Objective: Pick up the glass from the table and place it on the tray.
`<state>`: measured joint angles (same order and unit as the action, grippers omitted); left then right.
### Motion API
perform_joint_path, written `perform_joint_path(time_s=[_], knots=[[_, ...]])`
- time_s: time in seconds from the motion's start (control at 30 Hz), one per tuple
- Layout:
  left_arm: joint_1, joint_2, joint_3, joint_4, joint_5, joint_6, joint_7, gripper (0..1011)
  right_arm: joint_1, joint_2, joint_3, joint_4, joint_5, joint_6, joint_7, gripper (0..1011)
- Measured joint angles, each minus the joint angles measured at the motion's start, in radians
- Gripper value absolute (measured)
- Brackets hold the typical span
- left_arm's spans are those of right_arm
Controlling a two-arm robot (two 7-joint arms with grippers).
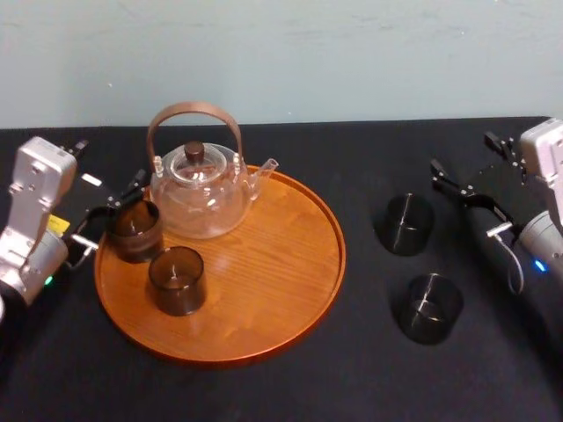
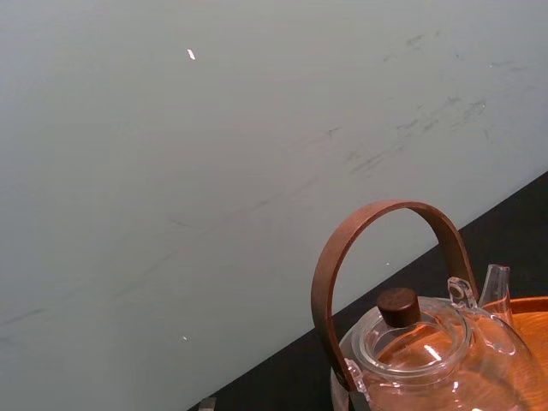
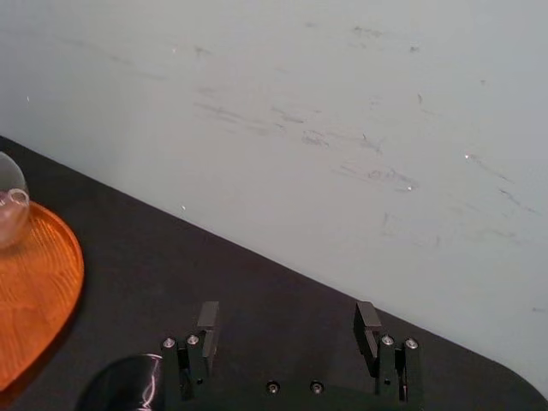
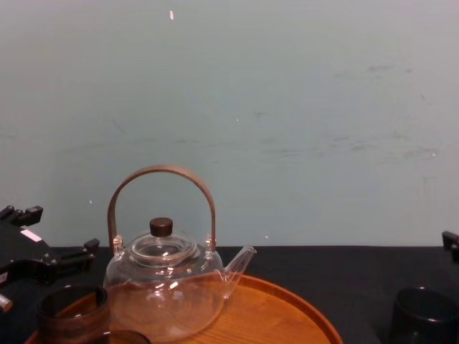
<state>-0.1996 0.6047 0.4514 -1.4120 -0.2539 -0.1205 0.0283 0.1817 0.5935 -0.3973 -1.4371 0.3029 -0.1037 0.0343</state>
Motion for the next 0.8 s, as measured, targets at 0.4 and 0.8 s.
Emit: perform_joint_path(time_s=[0.4, 0.8], knots=[[0.000, 0.000, 0.000, 0.000, 0.000, 0.000, 0.000, 1001, -0.087, 0.030, 0.083, -0.123, 0.107, 0.085, 0.080, 1002], [0.000, 0.000, 0.000, 0.000, 0.000, 0.000, 0.000, 1001, -0.212, 0.110, 0.142, -0.245, 0.156, 0.146, 0.180, 1003]])
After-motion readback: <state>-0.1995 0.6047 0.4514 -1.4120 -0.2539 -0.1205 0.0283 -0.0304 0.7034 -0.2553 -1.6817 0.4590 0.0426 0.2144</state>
